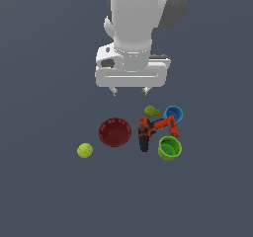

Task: Pick up a designated object from a clutter of objects.

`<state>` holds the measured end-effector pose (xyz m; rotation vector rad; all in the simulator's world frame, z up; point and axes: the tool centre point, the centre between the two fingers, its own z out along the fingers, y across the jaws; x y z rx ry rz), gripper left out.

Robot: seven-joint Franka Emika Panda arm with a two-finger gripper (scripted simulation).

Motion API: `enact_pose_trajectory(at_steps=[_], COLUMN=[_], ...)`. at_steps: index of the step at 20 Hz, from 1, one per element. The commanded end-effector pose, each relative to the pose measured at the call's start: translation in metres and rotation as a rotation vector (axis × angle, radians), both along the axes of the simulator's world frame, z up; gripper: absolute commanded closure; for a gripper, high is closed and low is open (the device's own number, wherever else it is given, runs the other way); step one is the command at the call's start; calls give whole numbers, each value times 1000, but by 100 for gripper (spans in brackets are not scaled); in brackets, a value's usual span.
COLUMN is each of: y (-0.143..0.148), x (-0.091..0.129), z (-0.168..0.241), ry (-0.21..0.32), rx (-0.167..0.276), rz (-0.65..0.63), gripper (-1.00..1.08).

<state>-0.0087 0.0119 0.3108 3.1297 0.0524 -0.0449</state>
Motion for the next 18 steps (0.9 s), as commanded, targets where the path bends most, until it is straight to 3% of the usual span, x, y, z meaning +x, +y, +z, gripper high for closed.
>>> enact_pose_trajectory(at_steps=[1, 18], y=[0, 11], x=[0, 6], z=[0, -7], ry=[0, -4], rx=[0, -25], rz=[0, 59], gripper=[-92, -92])
